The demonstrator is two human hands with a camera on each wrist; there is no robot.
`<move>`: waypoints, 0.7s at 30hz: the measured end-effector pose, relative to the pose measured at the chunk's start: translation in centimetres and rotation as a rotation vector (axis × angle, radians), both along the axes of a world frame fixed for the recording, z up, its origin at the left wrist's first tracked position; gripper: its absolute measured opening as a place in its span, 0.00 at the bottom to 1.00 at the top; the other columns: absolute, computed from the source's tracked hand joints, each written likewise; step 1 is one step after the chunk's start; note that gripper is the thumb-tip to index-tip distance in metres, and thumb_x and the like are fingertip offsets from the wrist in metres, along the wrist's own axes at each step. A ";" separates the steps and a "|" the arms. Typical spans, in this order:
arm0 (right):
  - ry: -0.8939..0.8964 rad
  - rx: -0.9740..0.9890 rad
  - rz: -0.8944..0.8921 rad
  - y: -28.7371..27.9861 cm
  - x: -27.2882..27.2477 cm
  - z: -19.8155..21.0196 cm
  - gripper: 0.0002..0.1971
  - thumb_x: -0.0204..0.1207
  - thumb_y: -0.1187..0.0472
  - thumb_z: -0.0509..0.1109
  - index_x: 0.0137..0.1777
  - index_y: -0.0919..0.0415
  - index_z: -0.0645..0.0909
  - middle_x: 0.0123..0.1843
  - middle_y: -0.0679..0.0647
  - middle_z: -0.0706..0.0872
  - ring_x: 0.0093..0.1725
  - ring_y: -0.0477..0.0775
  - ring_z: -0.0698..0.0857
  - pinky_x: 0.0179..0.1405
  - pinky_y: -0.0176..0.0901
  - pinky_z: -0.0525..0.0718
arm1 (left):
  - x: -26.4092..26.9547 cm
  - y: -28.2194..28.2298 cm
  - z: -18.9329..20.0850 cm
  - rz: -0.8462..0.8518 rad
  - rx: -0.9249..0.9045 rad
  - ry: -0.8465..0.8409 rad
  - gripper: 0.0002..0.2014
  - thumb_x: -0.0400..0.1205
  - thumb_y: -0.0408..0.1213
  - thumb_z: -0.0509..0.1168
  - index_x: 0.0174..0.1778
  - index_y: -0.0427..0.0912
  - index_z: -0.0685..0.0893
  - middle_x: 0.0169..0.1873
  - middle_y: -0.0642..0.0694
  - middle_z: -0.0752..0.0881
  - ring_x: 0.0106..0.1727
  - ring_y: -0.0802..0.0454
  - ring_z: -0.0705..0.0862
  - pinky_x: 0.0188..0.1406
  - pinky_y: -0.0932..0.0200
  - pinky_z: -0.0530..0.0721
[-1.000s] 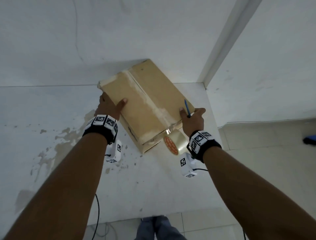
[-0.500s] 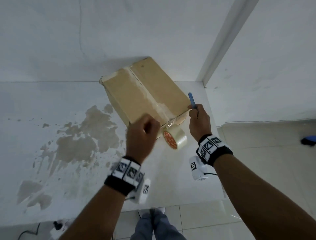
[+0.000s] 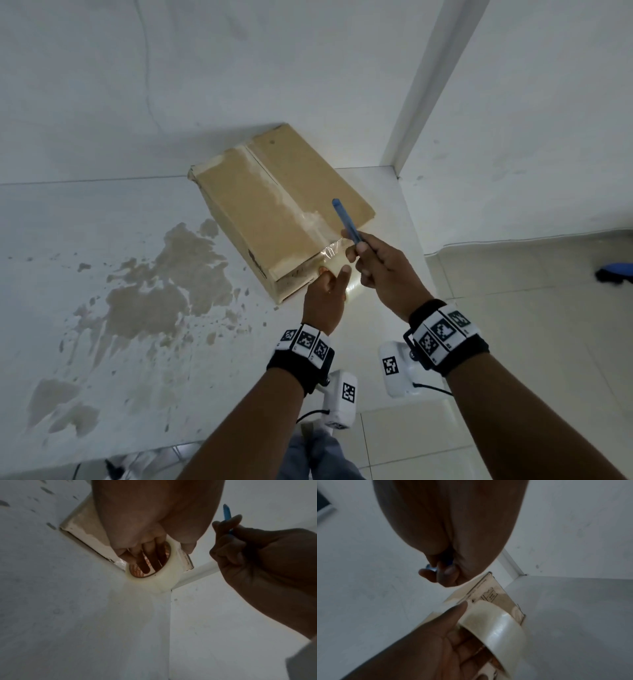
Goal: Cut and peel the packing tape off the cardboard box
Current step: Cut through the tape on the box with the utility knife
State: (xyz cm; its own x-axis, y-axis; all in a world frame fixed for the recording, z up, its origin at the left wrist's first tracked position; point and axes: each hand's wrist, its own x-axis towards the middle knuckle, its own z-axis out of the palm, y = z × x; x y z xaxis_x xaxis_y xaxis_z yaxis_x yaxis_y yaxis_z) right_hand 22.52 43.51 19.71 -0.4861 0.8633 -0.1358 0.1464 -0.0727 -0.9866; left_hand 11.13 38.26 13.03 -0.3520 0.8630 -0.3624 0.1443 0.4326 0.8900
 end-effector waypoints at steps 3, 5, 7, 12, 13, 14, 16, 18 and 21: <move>-0.015 0.009 -0.129 -0.3 0.1 -0.5 0.14 0.89 0.57 0.60 0.59 0.60 0.87 0.33 0.49 0.77 0.26 0.47 0.67 0.26 0.36 0.67 | 0.3 0.4 -0.5 0.004 0.004 -0.011 0.30 0.86 0.55 0.59 0.43 0.25 0.81 0.31 0.39 0.81 0.35 0.47 0.79 0.35 0.58 0.73; -0.022 0.001 -0.196 -0.3 0.2 -0.8 0.15 0.88 0.55 0.62 0.52 0.62 0.88 0.29 0.52 0.75 0.25 0.48 0.67 0.24 0.36 0.67 | 0.4 0.5 -0.7 0.005 0.003 -0.028 0.26 0.86 0.53 0.60 0.40 0.30 0.79 0.31 0.39 0.80 0.34 0.47 0.78 0.35 0.58 0.73; -0.048 0.005 -0.234 -0.3 0.5 -1.0 0.16 0.86 0.52 0.64 0.47 0.62 0.88 0.27 0.53 0.73 0.24 0.48 0.67 0.23 0.34 0.67 | 0.5 0.6 -0.7 -0.002 0.010 -0.029 0.24 0.87 0.52 0.59 0.37 0.33 0.79 0.30 0.39 0.80 0.33 0.48 0.77 0.36 0.57 0.74; -0.185 0.133 -0.281 0.6 1.8 -0.9 0.17 0.81 0.49 0.71 0.39 0.62 0.88 0.24 0.51 0.77 0.23 0.41 0.71 0.26 0.26 0.71 | 0.3 0.9 -1.2 0.010 -0.008 -0.028 0.27 0.87 0.53 0.59 0.31 0.33 0.77 0.29 0.36 0.80 0.32 0.47 0.79 0.38 0.57 0.75; -0.218 0.167 -0.272 1.0 2.1 -0.9 0.16 0.79 0.47 0.72 0.39 0.59 0.89 0.25 0.51 0.78 0.24 0.42 0.72 0.27 0.27 0.72 | 0.3 1.1 -1.4 0.025 -0.012 -0.050 0.27 0.87 0.53 0.59 0.30 0.33 0.76 0.28 0.37 0.80 0.32 0.47 0.80 0.40 0.57 0.75; -0.251 0.200 -0.256 1.3 2.4 -0.8 0.14 0.78 0.47 0.74 0.40 0.57 0.90 0.25 0.50 0.80 0.25 0.43 0.74 0.28 0.29 0.73 | 0.3 1.1 -1.5 0.038 -0.015 -0.073 0.28 0.86 0.53 0.60 0.29 0.32 0.76 0.26 0.38 0.79 0.32 0.46 0.80 0.42 0.57 0.76; -0.322 0.272 -0.209 2.1 3.1 -0.6 0.09 0.76 0.48 0.76 0.43 0.51 0.92 0.29 0.44 0.85 0.29 0.43 0.78 0.34 0.30 0.76 | 0.3 1.3 -1.7 0.053 -0.017 -0.098 0.29 0.86 0.53 0.61 0.30 0.31 0.78 0.26 0.40 0.80 0.33 0.45 0.81 0.44 0.56 0.79; -0.435 0.376 -0.137 3.0 4.0 -0.2 0.07 0.74 0.48 0.78 0.48 0.47 0.92 0.36 0.40 0.89 0.37 0.40 0.83 0.43 0.30 0.77 | 0.3 1.3 -2.0 0.054 -0.021 -0.108 0.29 0.86 0.53 0.61 0.29 0.30 0.77 0.26 0.40 0.80 0.34 0.45 0.82 0.45 0.56 0.79; -0.614 0.503 -0.020 4.1 5.0 0.5 0.10 0.73 0.45 0.77 0.51 0.45 0.92 0.41 0.43 0.90 0.47 0.46 0.84 0.51 0.40 0.79 | 0.4 1.2 -2.4 0.045 -0.015 -0.112 0.31 0.86 0.54 0.60 0.40 0.22 0.82 0.30 0.37 0.80 0.35 0.47 0.82 0.46 0.57 0.79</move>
